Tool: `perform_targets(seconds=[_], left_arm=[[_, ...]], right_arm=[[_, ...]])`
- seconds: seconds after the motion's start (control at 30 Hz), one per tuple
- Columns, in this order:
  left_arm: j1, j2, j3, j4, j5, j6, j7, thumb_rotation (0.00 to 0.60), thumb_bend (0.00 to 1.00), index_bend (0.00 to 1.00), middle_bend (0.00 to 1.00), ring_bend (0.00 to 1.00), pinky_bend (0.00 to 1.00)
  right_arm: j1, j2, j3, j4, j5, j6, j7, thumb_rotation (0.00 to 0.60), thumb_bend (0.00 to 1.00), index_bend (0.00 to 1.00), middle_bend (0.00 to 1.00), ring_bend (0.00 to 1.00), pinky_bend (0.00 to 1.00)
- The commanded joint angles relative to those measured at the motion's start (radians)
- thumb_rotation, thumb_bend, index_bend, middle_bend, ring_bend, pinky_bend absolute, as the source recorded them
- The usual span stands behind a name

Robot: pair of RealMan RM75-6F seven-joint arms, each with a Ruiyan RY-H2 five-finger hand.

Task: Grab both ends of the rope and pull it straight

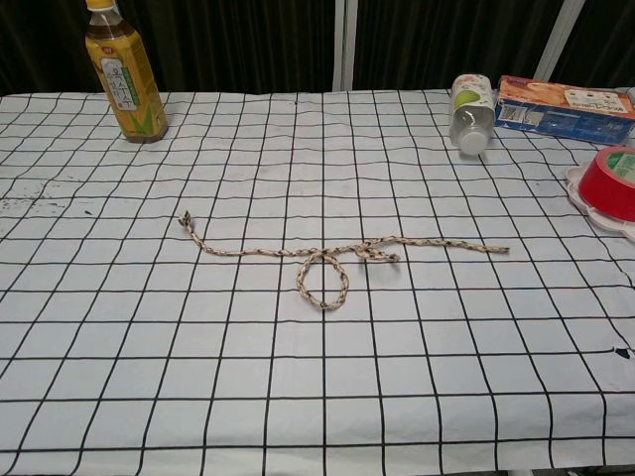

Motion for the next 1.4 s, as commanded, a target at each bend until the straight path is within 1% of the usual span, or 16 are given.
perform_targets(seconds=[0.03, 0.2, 0.3, 0.4, 0.47, 0.53, 0.63, 0.73, 0.93, 1.03, 1.17, 1.4], left_arm=[[-0.001, -0.002, 0.001, 0.000, -0.002, -0.003, 0.001, 0.600, 0.05, 0.25, 0.08, 0.00, 0.00], [0.000, -0.004, 0.003, 0.001, 0.000, 0.000, -0.001, 0.600, 0.05, 0.25, 0.08, 0.00, 0.00], [-0.001, -0.004, 0.003, 0.002, 0.002, 0.000, -0.005, 0.600, 0.05, 0.25, 0.08, 0.00, 0.00], [-0.004, -0.006, 0.002, 0.004, 0.009, 0.002, -0.008, 0.600, 0.05, 0.25, 0.08, 0.00, 0.00], [-0.006, -0.008, 0.002, 0.005, 0.014, 0.004, -0.012, 0.600, 0.05, 0.25, 0.08, 0.00, 0.00], [-0.006, -0.008, 0.003, 0.009, 0.017, 0.007, -0.016, 0.600, 0.05, 0.25, 0.08, 0.00, 0.00], [-0.002, -0.007, 0.005, 0.016, 0.014, 0.008, -0.025, 0.600, 0.05, 0.25, 0.08, 0.00, 0.00], [-0.001, -0.009, 0.006, 0.027, 0.008, 0.001, -0.036, 0.600, 0.05, 0.25, 0.08, 0.00, 0.00], [-0.003, -0.018, 0.009, 0.054, 0.000, -0.014, -0.065, 0.600, 0.05, 0.25, 0.08, 0.00, 0.00], [-0.004, -0.024, 0.010, 0.070, -0.003, -0.019, -0.083, 0.600, 0.05, 0.25, 0.08, 0.00, 0.00], [-0.006, -0.032, 0.010, 0.092, -0.009, -0.032, -0.101, 0.600, 0.05, 0.25, 0.08, 0.00, 0.00], [-0.009, -0.043, 0.011, 0.123, -0.013, -0.043, -0.130, 0.600, 0.05, 0.25, 0.08, 0.00, 0.00]], right_arm=[[0.002, 0.000, 0.000, -0.001, 0.000, -0.003, 0.003, 0.600, 0.21, 0.12, 0.05, 0.00, 0.00], [0.009, 0.003, -0.004, -0.012, -0.015, -0.012, 0.036, 0.600, 0.21, 0.14, 0.06, 0.00, 0.00], [0.050, 0.013, -0.008, -0.042, -0.054, -0.065, 0.091, 0.600, 0.21, 0.17, 0.07, 0.00, 0.00], [0.108, 0.000, 0.002, -0.063, -0.073, -0.133, 0.050, 0.600, 0.21, 0.25, 0.09, 0.00, 0.00], [0.161, -0.033, 0.020, -0.068, -0.065, -0.195, 0.003, 0.600, 0.21, 0.31, 0.11, 0.00, 0.00], [0.216, -0.078, 0.041, -0.059, -0.032, -0.267, -0.041, 0.600, 0.22, 0.36, 0.13, 0.00, 0.00], [0.285, -0.155, 0.070, -0.034, 0.035, -0.353, -0.129, 0.600, 0.22, 0.38, 0.13, 0.00, 0.00], [0.336, -0.242, 0.092, 0.000, 0.102, -0.402, -0.213, 0.600, 0.22, 0.40, 0.13, 0.00, 0.00], [0.399, -0.406, 0.107, 0.105, 0.208, -0.434, -0.354, 0.600, 0.22, 0.43, 0.12, 0.00, 0.00], [0.418, -0.477, 0.113, 0.159, 0.252, -0.434, -0.387, 0.600, 0.22, 0.46, 0.12, 0.00, 0.00], [0.440, -0.540, 0.111, 0.209, 0.287, -0.453, -0.392, 0.600, 0.22, 0.48, 0.13, 0.00, 0.00], [0.471, -0.610, 0.100, 0.274, 0.319, -0.473, -0.421, 0.600, 0.24, 0.50, 0.13, 0.00, 0.00]])
